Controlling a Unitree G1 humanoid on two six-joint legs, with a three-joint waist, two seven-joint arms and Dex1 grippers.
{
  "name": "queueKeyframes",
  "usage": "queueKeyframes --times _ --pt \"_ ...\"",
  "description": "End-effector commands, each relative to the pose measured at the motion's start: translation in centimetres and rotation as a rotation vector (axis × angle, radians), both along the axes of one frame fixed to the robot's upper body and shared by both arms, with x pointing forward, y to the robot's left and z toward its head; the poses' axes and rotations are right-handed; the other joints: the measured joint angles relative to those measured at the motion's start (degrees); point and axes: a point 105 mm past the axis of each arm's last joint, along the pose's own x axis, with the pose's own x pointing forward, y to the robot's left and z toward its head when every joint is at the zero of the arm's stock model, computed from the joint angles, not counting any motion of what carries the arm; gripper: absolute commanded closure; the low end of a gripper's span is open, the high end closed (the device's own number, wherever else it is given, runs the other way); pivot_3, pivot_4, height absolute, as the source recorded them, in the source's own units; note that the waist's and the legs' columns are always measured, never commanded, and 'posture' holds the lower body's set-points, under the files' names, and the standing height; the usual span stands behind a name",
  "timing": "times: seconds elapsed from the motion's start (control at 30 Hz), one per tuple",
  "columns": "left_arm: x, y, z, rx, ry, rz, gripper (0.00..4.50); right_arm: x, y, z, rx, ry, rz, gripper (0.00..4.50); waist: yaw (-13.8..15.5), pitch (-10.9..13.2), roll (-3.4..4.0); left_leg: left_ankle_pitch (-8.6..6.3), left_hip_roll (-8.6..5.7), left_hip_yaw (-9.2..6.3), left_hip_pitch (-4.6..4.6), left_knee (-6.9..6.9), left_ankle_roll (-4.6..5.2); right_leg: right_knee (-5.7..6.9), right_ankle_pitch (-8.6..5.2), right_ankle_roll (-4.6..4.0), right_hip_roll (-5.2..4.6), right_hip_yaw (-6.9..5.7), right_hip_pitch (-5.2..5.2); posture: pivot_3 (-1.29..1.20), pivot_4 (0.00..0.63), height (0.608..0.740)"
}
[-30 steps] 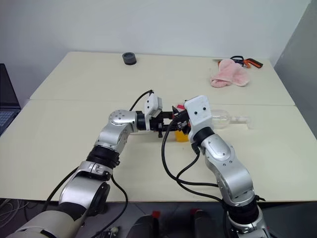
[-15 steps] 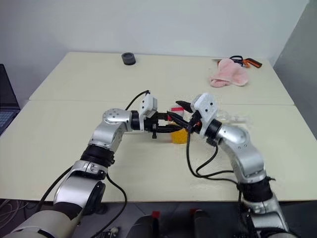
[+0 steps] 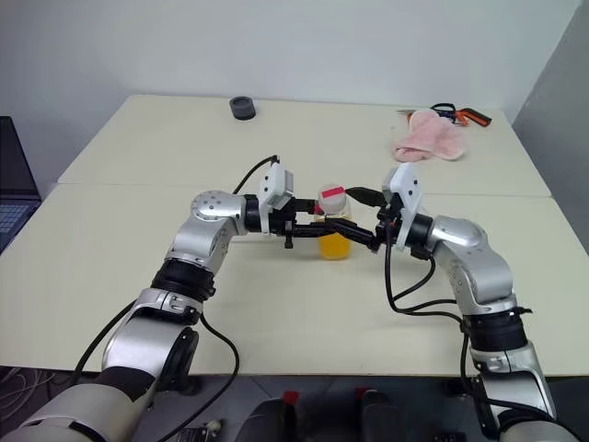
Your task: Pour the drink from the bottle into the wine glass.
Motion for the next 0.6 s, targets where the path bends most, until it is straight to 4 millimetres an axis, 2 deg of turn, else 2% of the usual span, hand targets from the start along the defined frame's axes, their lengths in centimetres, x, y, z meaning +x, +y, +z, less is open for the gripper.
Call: queueKeyframes --times 0.03,0.17,0.33,0.47,0.6 --pt "0.2 -0.3 1.6 -0.022 -0.063 0.013 2.82 -2.6 0.4 2.7 0.075 -0.096 -0.048 0.00 0.0 0.0 0.00 0.00 0.01 -0.01 0.00 0.00 0.00 0.00 0.00 0.00 0.01 0.00 0.00 0.00 0.150 0.740" --pt "0.5 -0.6 1.6 -0.030 -0.049 0.030 2.82 -4.3 2.1 1.8 0.071 -0.088 -0.140 0.00 -0.1 0.0 0.00 0.00 0.01 -0.01 0.01 -0.02 0.00 0.01 0.00 0.00 0.03 0.01 -0.01 0.00 0.150 0.740" --pt "0.7 -1.2 1.4 -0.029 -0.038 0.027 2.82 -3.1 3.5 0.5 0.046 -0.132 -0.378 0.00 -0.1 0.0 0.00 0.01 0.00 0.00 0.04 0.03 -0.01 0.07 0.00 0.01 0.05 0.02 0.00 0.00 0.150 0.740" --pt "0.7 -1.6 1.3 -0.029 -0.035 0.015 2.82 -2.7 4.5 0.6 0.052 -0.161 -0.425 0.00 -0.1 0.0 0.00 0.01 0.00 0.00 0.02 0.03 -0.01 0.03 0.00 0.01 0.06 0.01 -0.01 0.00 0.150 0.740" --pt "0.7 -1.6 1.3 -0.028 -0.035 0.013 2.82 -2.1 4.4 1.1 0.118 -0.146 -0.489 0.00 -0.1 0.0 0.00 0.01 0.00 0.01 0.01 0.01 -0.02 0.02 0.00 0.01 0.05 0.02 -0.01 0.00 0.150 0.740"
